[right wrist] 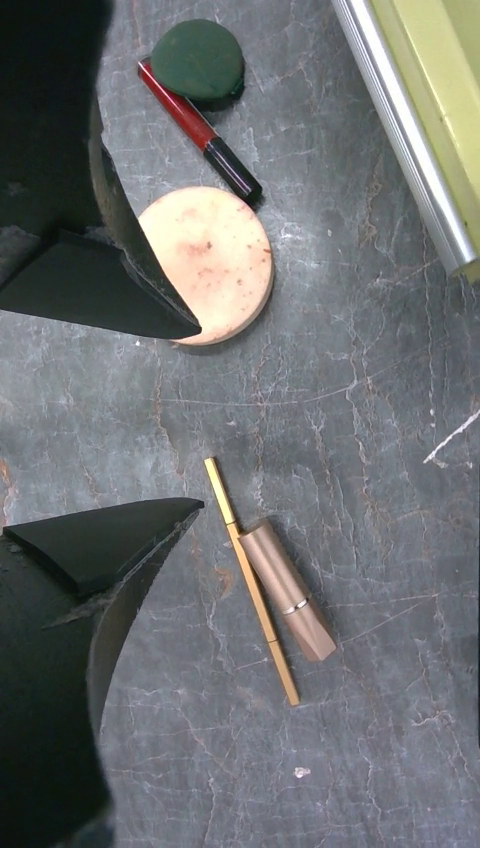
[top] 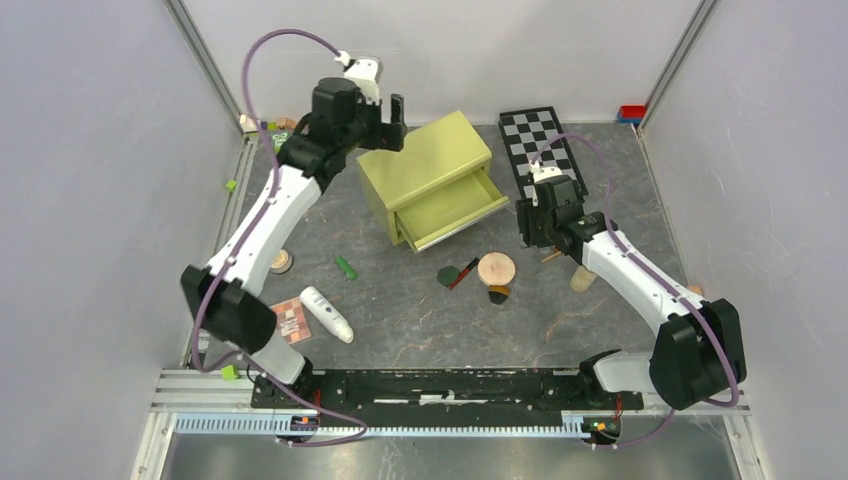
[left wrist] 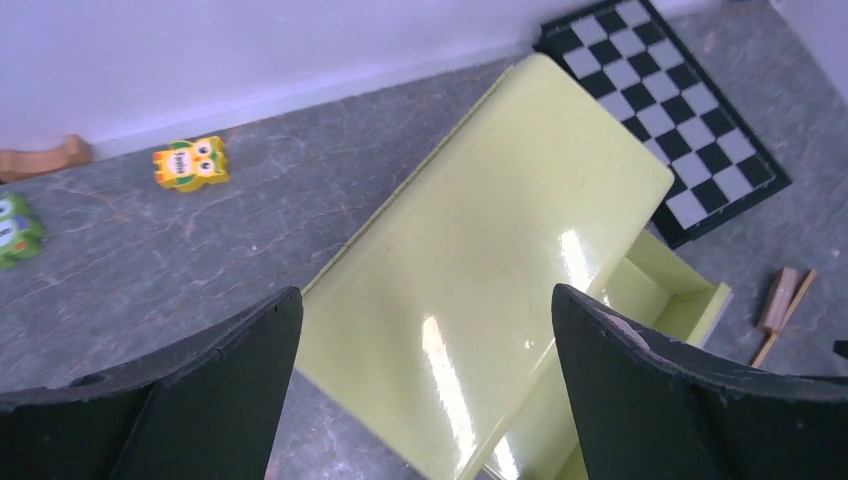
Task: Organize the makeup
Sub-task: Pick up the makeup tool from the center of the board.
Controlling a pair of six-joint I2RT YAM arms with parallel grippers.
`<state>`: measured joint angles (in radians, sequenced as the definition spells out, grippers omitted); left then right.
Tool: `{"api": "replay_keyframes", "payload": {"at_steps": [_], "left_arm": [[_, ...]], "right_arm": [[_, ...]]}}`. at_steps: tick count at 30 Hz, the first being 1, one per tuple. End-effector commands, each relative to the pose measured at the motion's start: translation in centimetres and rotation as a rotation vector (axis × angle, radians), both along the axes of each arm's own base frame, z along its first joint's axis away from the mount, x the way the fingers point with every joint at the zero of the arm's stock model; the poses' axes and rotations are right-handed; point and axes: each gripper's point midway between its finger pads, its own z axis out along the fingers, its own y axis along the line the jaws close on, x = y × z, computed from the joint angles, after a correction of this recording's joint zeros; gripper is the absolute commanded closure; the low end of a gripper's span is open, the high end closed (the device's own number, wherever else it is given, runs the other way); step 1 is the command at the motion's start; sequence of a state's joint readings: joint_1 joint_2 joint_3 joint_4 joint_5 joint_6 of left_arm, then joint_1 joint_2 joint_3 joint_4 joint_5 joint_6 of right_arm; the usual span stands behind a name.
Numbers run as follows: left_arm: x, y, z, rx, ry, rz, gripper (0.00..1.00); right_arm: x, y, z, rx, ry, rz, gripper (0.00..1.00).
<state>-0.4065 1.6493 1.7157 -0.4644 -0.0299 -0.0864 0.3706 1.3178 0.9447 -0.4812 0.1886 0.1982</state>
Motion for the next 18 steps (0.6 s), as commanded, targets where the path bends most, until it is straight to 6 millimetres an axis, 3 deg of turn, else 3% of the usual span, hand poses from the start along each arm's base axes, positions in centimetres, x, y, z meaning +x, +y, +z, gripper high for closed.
{"api": "replay_keyframes", "payload": {"at_steps": [1,6,12,15,18], "left_arm": [[-3.1,2.3,3.1,-0.080,-0.051,0.103,0.00],[-6.8,4.4,0.7,-0.078,-0.020,0.144,0.00],[-10.8,7.0,-3.8,-0.008,0.030,0.172,0.00],[-11.9,8.4,-5.7,0.034,0.035,0.200,0.00],[-12.3,9.0,-5.9,0.065,0.021,0.207,0.00]], "right_arm": [[1.0,-0.5,0.4,0.011,-0.028,-0.080,0.33],[0.9,0.7,-0.1,0.074,-0.012,-0.051,0.34],[-0.7,2.4,-1.8,0.156,0.034,0.028,0.38],[-1.6,2.4,-3.4,0.168,0.061,0.020,0.40],[-2.2,2.1,-4.8,0.170,0.072,-0.006,0.42]]}}
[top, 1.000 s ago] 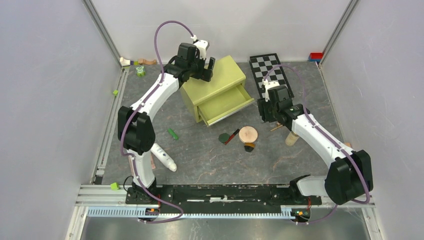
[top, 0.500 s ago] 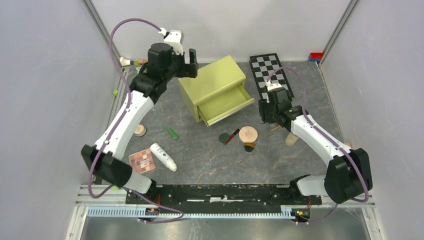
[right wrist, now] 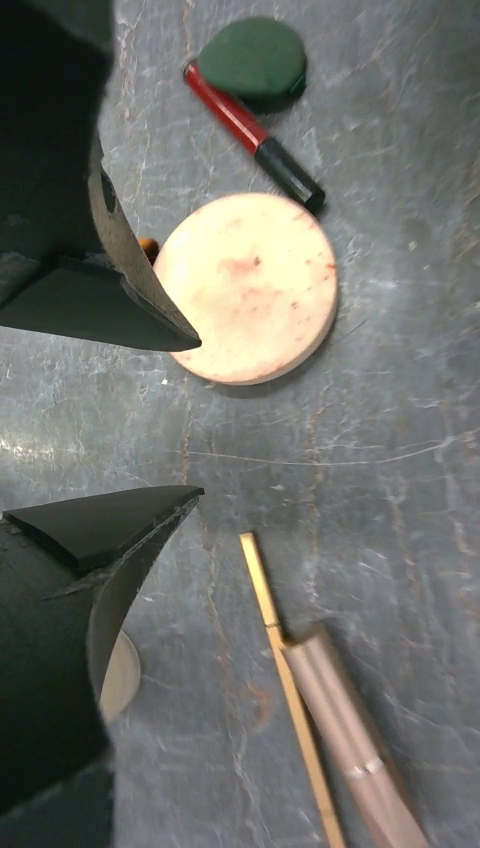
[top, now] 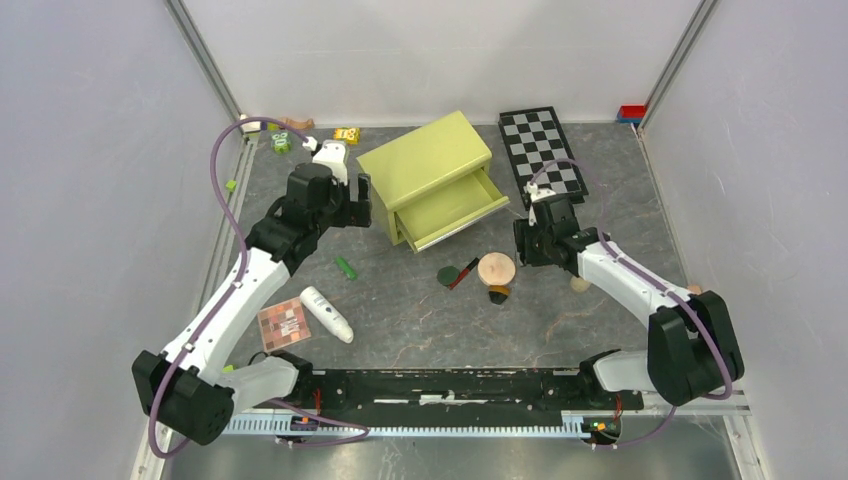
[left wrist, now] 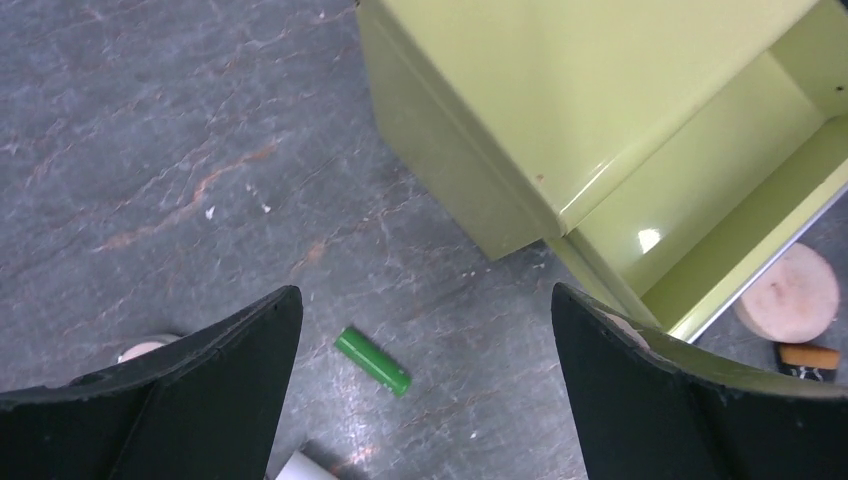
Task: Organize the makeup
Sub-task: Pick up the makeup tool from the center of the board.
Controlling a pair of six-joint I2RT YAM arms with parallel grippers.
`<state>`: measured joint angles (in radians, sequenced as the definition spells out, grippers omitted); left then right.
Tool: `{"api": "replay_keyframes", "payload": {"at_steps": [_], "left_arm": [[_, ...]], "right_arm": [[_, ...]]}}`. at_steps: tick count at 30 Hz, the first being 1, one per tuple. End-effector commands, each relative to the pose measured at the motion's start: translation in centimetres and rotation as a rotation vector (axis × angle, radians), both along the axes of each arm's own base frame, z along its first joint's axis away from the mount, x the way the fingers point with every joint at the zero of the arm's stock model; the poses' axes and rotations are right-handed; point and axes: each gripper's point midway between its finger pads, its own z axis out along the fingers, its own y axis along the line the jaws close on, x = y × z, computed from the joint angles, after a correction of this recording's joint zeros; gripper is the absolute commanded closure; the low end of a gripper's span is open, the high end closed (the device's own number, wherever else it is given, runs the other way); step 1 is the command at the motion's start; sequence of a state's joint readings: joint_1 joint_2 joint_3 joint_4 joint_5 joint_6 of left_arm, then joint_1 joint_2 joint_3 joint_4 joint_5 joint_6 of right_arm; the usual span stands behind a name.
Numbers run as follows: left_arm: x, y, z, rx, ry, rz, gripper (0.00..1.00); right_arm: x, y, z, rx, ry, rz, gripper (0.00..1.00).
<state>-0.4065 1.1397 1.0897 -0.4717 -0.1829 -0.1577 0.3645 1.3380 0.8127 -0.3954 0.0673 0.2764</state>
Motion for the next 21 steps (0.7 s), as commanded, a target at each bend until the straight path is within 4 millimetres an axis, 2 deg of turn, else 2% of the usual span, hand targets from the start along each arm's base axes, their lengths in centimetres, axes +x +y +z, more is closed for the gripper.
{"api": "replay_keyframes", "payload": {"at_steps": [1,10,16,21], "left_arm": [[0.0,1.4,1.8,0.035,-0.094,0.045,0.00],[0.0,2.2,1.4,0.072,-0.100,0.065,0.00],[0.0,2.2,1.3,0.078,-0.098,0.060,0.00],[0.1,2.0,1.0,0.078,-0.091,0.051,0.00]], "right_arm": [[0.1,0.5,-0.4,0.061,-0.037,-0.029,0.42],[0.3,1.4,-2.4,0.148,-0.055,-0.086,0.44],[0.5,2.0,-2.8,0.179,-0.050,-0.079,0.47],[-0.3,3.0,-3.8,0.222,-0.003,-0.041,0.49]]}}
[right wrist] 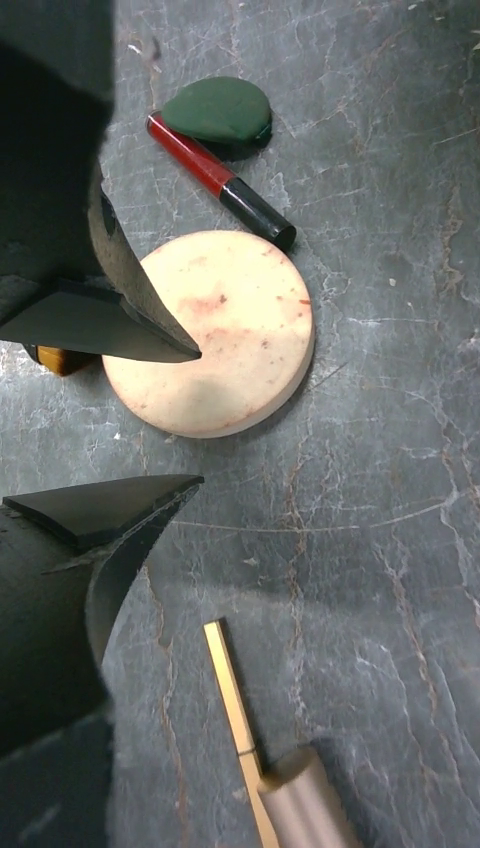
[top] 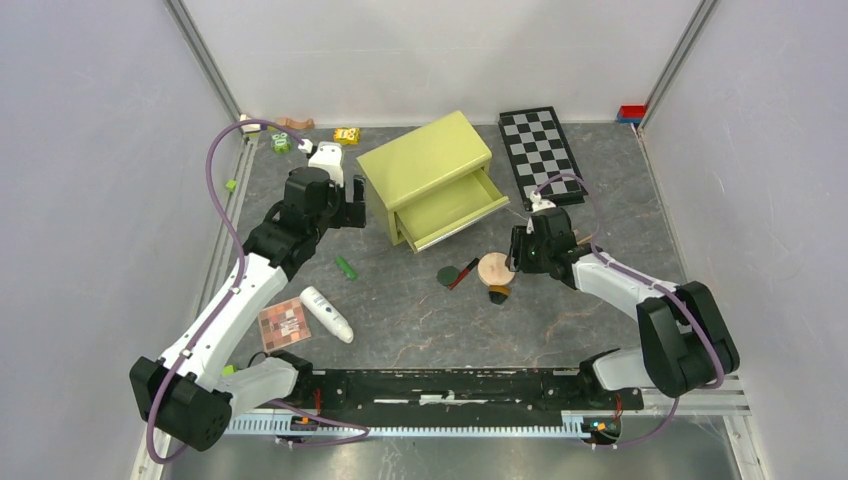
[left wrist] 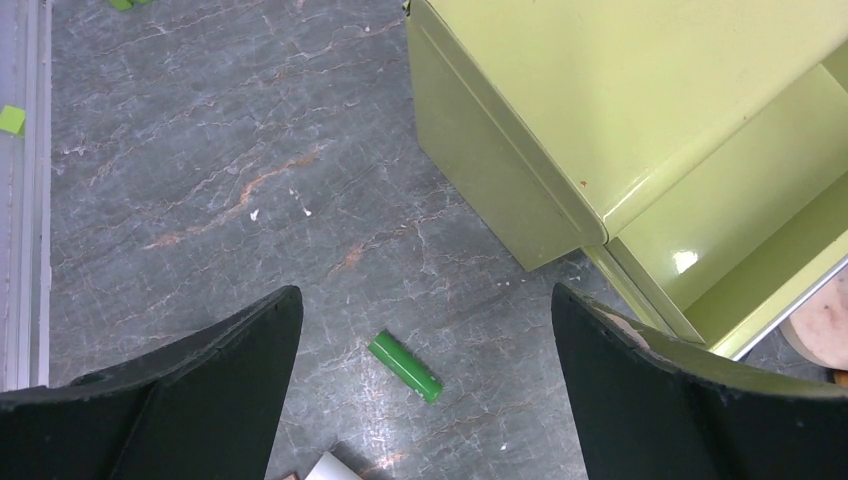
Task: Organize the makeup
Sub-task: Pick up the makeup tool from the center of the board.
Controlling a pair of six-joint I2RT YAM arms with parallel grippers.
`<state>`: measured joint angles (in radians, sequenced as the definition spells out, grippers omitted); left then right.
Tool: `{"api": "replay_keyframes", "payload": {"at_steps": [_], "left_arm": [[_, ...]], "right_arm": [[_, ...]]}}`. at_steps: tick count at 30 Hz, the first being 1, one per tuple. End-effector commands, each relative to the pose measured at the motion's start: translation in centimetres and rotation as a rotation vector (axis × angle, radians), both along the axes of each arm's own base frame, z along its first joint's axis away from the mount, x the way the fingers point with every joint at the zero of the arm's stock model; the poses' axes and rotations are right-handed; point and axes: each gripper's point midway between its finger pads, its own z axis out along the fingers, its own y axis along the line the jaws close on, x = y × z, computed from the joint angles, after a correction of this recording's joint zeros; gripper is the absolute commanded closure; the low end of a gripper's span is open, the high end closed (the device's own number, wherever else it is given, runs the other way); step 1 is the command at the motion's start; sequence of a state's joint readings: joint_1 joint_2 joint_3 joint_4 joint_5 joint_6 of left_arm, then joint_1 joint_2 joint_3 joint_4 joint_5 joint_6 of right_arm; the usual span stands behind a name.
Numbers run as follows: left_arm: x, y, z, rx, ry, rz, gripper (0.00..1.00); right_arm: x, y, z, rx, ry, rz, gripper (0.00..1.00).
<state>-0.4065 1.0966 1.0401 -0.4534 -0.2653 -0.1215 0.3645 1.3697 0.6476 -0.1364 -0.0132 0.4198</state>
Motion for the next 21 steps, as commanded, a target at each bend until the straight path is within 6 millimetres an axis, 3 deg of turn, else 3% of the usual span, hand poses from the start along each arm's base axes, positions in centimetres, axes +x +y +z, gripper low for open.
{"api": "replay_keyframes", "payload": {"at_steps": [1,8,21], "left_arm": [[0.5,0.1,1.3,0.016,-0.058,-0.008,0.00],[0.5,0.0,1.1,0.018,-0.053,-0.012,0.00],[0.7,-0.2,0.7,0.022,-0.037,-0.020,0.00]], "right_arm": [[-0.2,1.0,-0.6,0.056,0.008,0.022,0.49],[-0.5,1.2,-1.7,0.059,0.036,0.029,0.62],[0.1,0.4,-0.1,0.028,-0.027,0.011,0.86]]}}
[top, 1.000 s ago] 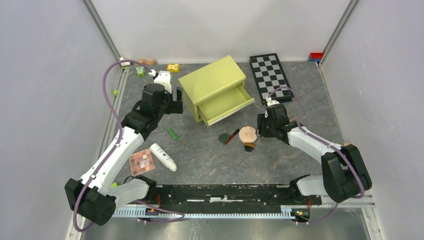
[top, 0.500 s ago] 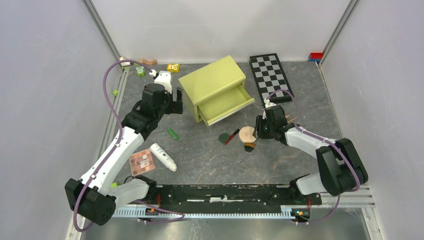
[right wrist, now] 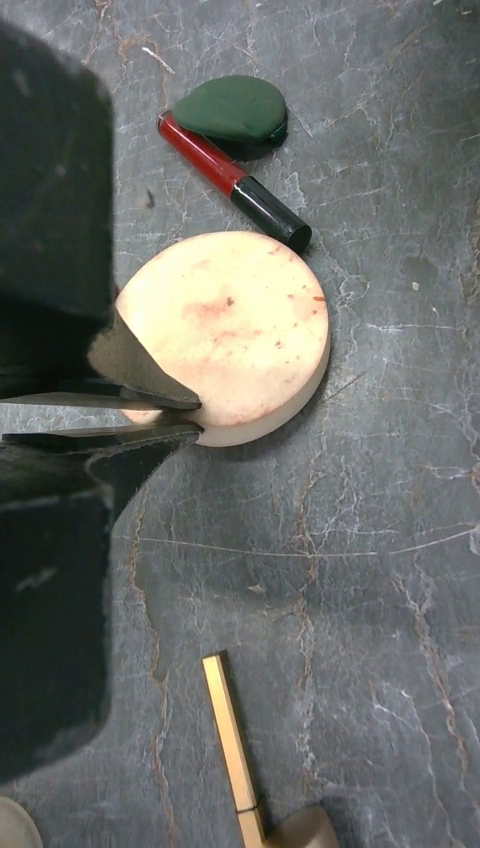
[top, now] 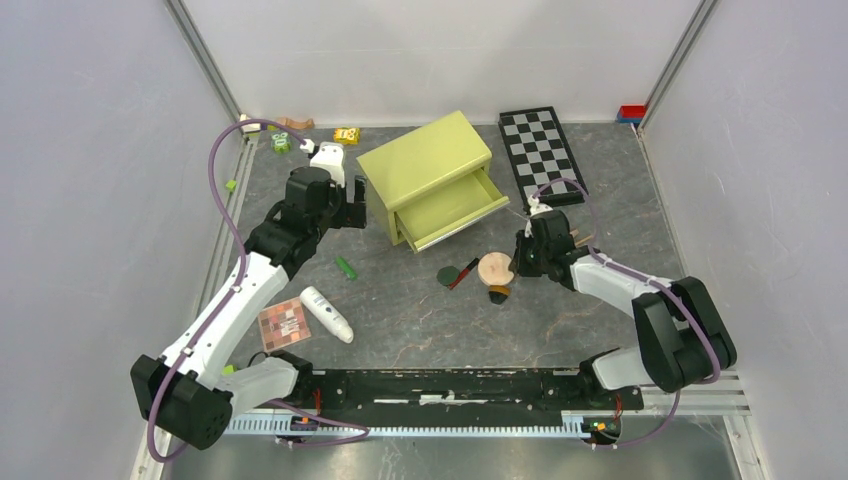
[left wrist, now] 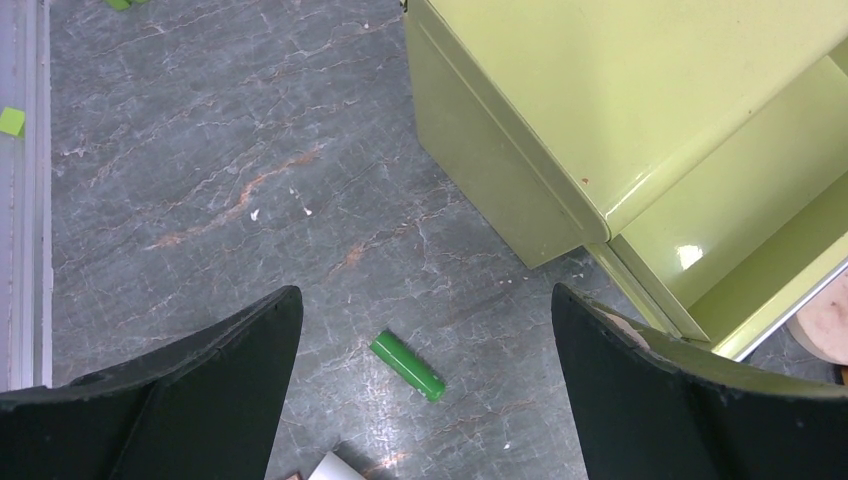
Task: Organize the makeup
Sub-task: Pick up the makeup tool from the center of the board.
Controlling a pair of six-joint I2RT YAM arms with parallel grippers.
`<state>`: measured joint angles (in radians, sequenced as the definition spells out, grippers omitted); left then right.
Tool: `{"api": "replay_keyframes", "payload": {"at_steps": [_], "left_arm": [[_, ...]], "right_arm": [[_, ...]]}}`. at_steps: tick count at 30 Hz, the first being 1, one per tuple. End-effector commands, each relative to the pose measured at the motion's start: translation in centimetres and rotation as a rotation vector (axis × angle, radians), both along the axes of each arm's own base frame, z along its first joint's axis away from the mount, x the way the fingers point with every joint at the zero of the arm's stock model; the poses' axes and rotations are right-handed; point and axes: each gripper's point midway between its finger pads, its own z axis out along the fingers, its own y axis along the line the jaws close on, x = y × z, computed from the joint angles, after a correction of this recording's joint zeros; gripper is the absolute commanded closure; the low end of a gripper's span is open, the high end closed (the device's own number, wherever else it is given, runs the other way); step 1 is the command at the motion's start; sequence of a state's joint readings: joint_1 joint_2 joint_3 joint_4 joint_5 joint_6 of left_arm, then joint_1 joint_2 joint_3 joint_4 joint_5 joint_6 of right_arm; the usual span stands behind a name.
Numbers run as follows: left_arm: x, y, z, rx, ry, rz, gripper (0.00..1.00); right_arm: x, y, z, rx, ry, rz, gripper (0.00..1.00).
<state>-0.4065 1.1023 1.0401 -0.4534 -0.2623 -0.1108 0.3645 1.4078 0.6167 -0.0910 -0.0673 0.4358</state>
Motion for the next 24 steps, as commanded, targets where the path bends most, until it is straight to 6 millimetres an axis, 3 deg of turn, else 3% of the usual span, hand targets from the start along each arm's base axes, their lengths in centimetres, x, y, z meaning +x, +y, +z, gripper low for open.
{"api": "replay_keyframes", "payload": {"at_steps": [1,4,11,17,24], "left_arm": [[0.6,-0.2,0.9,0.011,-0.044,-0.013,0.00],[0.6,-0.2,0.8,0.013,-0.042,-0.014,0.00],[0.7,-0.2,0.8,0.013,-0.039,-0.016,0.00],[0.6,-0.3,0.7,0.012,-0.037,-0.020,0.00],[0.8,-0.2,0.5,0.018,-0.028,-0.007,0.00]], "right_arm": [[1.0,-0.5,1.6,-0.018,-0.073,-0.015,0.87],[1.3,-0.8,2.3,-0.036,-0.092,-0.018,0.90],[2.4,-3.7,4.9,-0.178,-0.159,-0.092,0.93],[3.8,-6.3,9.3,-0.298,-0.249,-0.170,0.94],[6.1,-6.5,15.9,-0.312,-0.390,-0.191,0.98]]}}
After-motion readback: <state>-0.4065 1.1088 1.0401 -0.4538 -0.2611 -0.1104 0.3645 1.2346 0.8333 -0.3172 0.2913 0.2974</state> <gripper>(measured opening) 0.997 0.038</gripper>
